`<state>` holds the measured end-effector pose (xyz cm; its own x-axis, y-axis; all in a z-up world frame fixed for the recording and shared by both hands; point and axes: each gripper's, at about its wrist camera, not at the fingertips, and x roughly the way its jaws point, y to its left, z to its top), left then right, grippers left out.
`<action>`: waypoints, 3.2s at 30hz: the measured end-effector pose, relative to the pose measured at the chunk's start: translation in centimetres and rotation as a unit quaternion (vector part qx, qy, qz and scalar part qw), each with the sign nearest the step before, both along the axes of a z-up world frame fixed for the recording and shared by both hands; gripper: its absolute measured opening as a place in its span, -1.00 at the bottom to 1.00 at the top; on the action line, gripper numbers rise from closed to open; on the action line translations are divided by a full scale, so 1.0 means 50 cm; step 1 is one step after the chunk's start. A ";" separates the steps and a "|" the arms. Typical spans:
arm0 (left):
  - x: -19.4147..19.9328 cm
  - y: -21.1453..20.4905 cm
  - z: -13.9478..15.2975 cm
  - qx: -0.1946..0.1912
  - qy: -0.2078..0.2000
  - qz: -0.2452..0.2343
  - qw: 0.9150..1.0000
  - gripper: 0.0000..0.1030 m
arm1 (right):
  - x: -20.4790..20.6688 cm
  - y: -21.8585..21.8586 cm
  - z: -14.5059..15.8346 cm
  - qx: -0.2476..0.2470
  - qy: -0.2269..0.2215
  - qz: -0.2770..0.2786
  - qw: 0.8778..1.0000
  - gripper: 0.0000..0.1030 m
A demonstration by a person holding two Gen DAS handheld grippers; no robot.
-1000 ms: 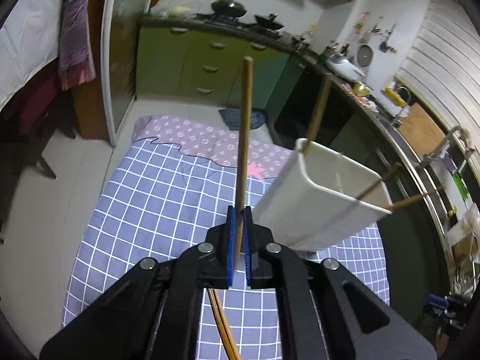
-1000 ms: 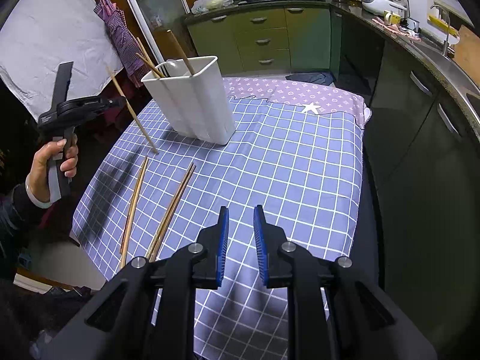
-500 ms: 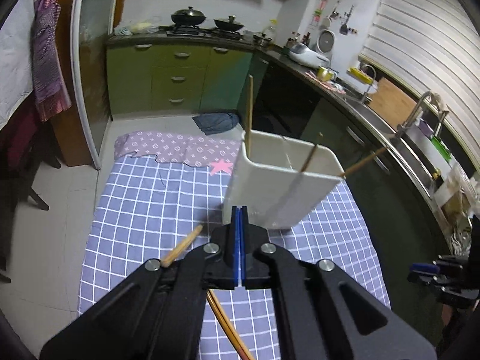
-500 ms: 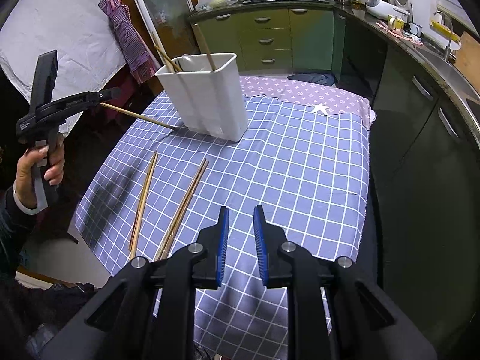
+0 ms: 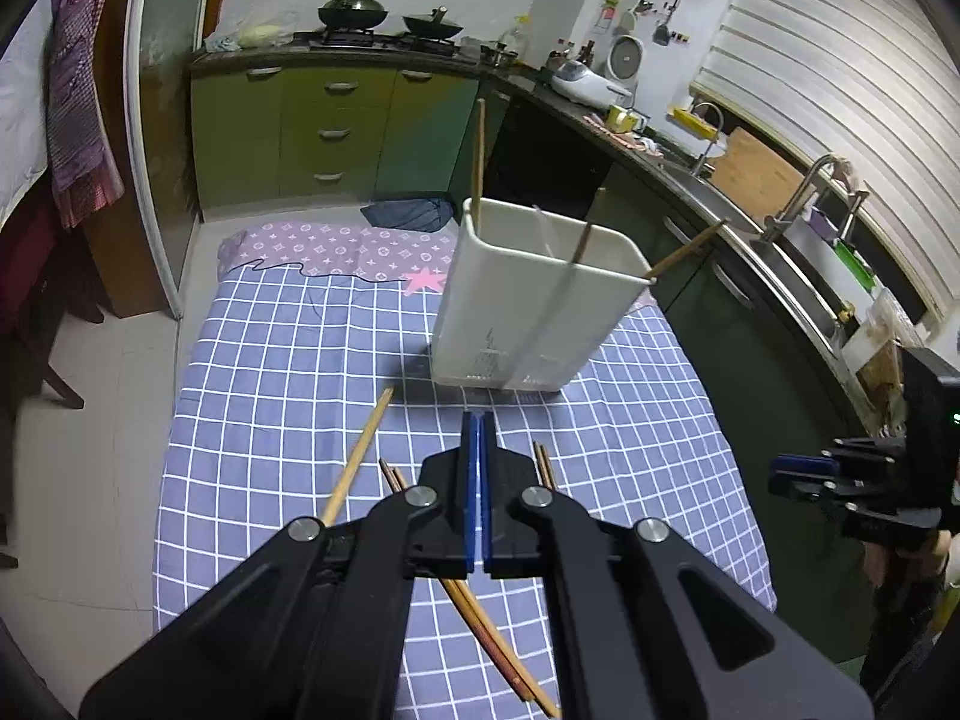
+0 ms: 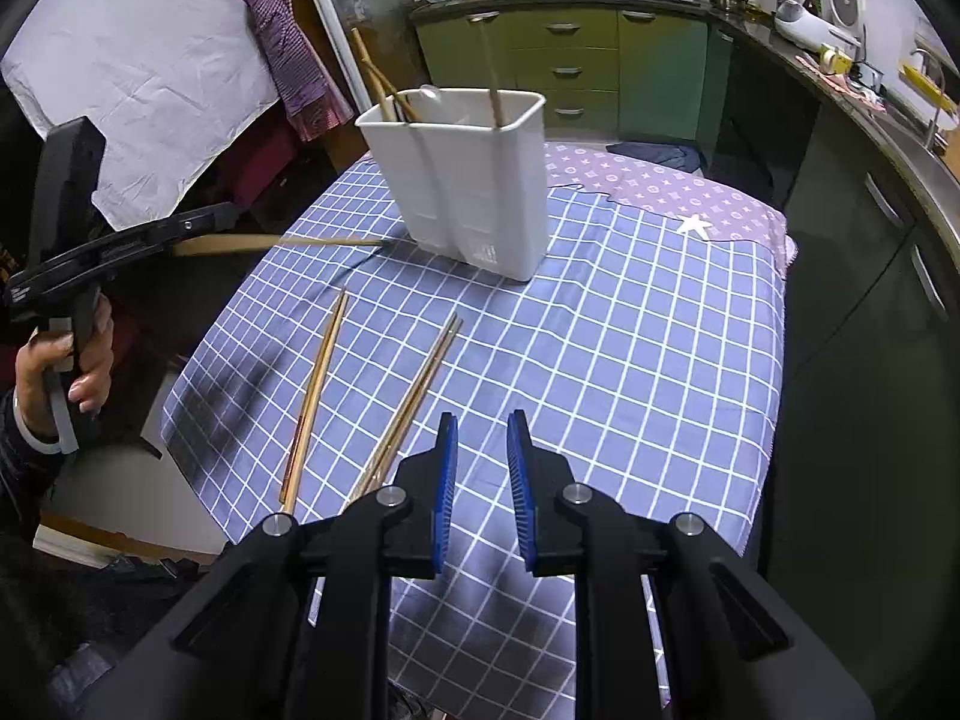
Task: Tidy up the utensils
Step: 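Carry the chopstick over the holder and open the left tool, then lower the left tool onto another chopstick and close on it, then lift the chopstick with the left tool and drop it into the holder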
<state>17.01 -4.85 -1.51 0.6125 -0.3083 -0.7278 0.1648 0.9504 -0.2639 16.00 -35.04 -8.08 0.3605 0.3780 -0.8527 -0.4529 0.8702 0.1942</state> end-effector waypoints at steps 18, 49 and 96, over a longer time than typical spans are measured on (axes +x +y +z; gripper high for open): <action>0.203 0.005 -0.199 0.113 0.178 -0.077 0.975 -0.40 | -0.009 0.024 -0.012 -0.023 0.018 0.002 1.000 -0.52; 0.215 0.012 -0.190 0.148 0.156 -0.120 0.969 -0.86 | -0.008 0.053 -0.016 -0.036 0.033 -0.006 0.999 -0.52; 0.162 -0.093 0.408 0.096 -0.148 -0.098 0.980 -0.86 | -0.028 -0.004 -0.046 -0.001 0.044 -0.027 0.999 -0.52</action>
